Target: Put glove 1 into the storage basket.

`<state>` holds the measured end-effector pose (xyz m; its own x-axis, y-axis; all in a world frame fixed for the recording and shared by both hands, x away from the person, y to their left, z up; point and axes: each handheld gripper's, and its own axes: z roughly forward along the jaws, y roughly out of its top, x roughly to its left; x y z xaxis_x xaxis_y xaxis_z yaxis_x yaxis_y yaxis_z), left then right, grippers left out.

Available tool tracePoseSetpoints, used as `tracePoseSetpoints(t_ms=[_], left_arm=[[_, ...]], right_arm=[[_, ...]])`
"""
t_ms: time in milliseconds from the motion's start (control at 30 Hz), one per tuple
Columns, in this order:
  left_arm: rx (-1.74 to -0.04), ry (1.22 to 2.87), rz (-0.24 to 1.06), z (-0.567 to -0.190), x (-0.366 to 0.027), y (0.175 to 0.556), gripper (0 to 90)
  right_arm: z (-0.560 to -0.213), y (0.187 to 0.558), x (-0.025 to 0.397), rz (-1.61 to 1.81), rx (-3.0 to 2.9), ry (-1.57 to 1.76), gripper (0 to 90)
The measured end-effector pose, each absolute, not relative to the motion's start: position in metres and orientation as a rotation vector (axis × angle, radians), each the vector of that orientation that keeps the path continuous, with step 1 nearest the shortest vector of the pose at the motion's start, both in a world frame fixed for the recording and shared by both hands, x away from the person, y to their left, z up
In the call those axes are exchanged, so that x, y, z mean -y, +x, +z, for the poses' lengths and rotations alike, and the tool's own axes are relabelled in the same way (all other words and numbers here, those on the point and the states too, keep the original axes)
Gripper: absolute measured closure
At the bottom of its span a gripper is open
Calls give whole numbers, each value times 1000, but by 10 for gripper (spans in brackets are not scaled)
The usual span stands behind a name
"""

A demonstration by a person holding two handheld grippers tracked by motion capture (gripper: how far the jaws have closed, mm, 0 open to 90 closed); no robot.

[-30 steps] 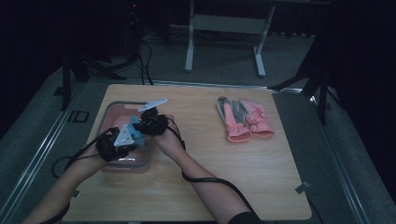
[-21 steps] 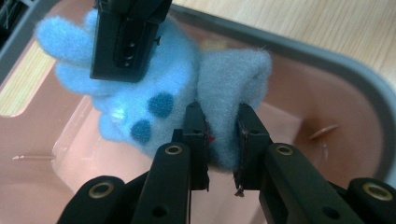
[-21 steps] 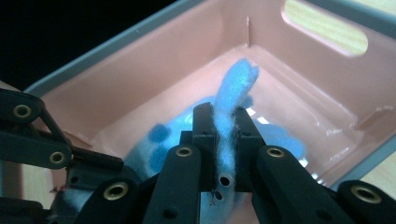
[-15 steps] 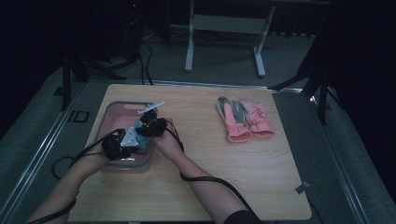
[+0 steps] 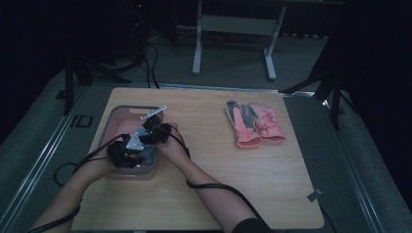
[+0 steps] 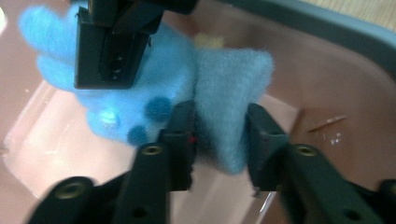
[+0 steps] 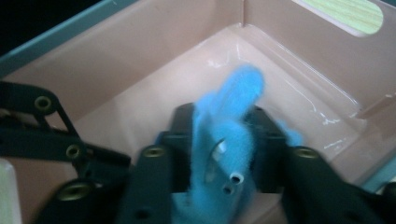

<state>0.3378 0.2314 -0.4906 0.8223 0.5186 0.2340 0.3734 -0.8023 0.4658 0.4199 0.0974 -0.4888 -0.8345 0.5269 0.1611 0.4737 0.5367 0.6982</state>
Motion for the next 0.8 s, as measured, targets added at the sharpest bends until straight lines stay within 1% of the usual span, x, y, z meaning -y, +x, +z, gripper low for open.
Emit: tracePoseSetpoints(t_ms=[33, 100, 167, 200, 267, 333, 367, 433, 467, 533, 567, 600, 800], left_arm=[[-679, 2589, 495, -490, -232, 339, 619], [-692, 2555, 484, -487, -234, 340, 604], [-708, 2538, 492, -487, -234, 340, 564], [-727, 2537, 500, -488, -234, 339, 520], [-775, 2526, 568, -488, -234, 337, 446], [-808, 2489, 582, -488, -235, 335, 312], [-827, 2468, 588, -487, -236, 334, 283], [-855, 2423, 559, -483, -240, 334, 278], [-878, 2396, 554, -481, -243, 333, 258], [-915, 2333, 560, -476, -248, 332, 254], [-915, 2333, 560, -476, -248, 332, 254], [-952, 2280, 557, -469, -252, 330, 254], [-1001, 2198, 545, -452, -254, 323, 254]], right_arm=[[-490, 422, -96, 1189, -2696, 886, 544], [-489, 423, -94, 1200, -2693, 891, 491], [-487, 424, -92, 1233, -2690, 902, 428], [-486, 424, -91, 1240, -2687, 902, 404], [-482, 423, -88, 1281, -2686, 899, 339], [-478, 424, -84, 1311, -2694, 883, 269], [-476, 424, -82, 1326, -2696, 882, 265], [-473, 424, -78, 1362, -2694, 882, 232], [-471, 424, -76, 1381, -2695, 878, 214], [-466, 424, -71, 1400, -2685, 878, 214], [-466, 424, -71, 1400, -2685, 878, 214], [-465, 424, -70, 1405, -2680, 879, 214], [-455, 418, -53, 1420, -2661, 839, 200]])
